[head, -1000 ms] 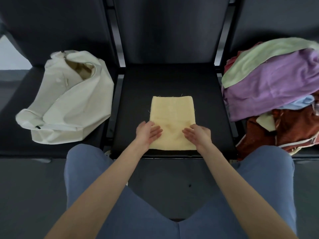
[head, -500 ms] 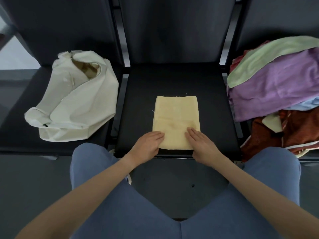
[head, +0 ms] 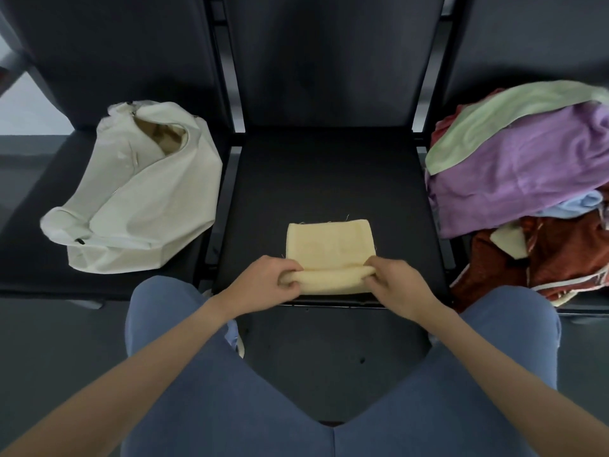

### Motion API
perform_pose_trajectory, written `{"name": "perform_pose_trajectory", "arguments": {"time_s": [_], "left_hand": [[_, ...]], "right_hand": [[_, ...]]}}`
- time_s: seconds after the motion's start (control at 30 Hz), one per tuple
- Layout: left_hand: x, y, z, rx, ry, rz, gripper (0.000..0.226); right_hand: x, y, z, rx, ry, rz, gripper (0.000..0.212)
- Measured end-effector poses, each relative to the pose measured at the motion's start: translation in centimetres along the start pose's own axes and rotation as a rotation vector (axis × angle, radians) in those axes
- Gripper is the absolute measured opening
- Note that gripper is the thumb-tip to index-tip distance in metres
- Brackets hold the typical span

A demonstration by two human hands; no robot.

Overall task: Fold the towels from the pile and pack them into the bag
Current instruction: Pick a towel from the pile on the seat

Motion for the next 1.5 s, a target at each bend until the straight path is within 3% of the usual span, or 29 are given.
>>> {"name": "perform_pose_trajectory", "arguments": {"time_s": [0.2, 0.33, 0.5, 0.67, 0.83, 1.0, 1.27, 1.5], "left_hand": [[2.3, -1.9, 5.1, 0.160, 0.163, -0.217, 0.026], [2.3, -4.8, 7.8, 0.347, 0.273, -0.335, 0.028], [0.3, -7.3, 8.5, 0.583, 0.318, -0.461, 0.050], [-1.2, -7.7, 7.5, 0.620, 0.292, -0.405, 0.067], [-2.6, -9.0, 6.2, 0.699, 0.250, -0.256, 0.051], [-2.3, -8.0, 6.0, 0.680, 0.234, -0.211, 0.034], [11.3, -6.1, 4.1, 0.497, 0.518, -0.222, 0.044], [27.5, -9.4, 0.4, 0.510, 0.811, -0.349, 0.036]], "right_hand": [[1.8, 1.9, 5.0, -0.275, 0.120, 0.393, 0.007], [0.2, 4.0, 7.6, -0.468, 0.188, 0.522, 0.020], [-1.7, 4.8, 8.6, -0.591, 0.199, 0.526, 0.044], [-3.1, 4.9, 7.7, -0.622, 0.214, 0.355, 0.055], [-4.1, 4.8, 6.7, -0.734, 0.212, 0.157, 0.058], [-4.5, 2.2, 7.5, -0.732, 0.207, 0.315, 0.043], [-1.4, -7.9, 12.9, -0.548, 0.199, 0.625, 0.051], [-2.9, -19.9, 19.6, -0.523, -0.060, 1.025, 0.064]]}}
Point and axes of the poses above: each hand's wrist, its own z-axis towards the middle knuckle, its own x-axis out of the back of the hand, y = z × x, the point moved 8 cm from there along z, towards the middle knuckle, and after that the axes turned 11 degrees about y, right-handed, at the moved point
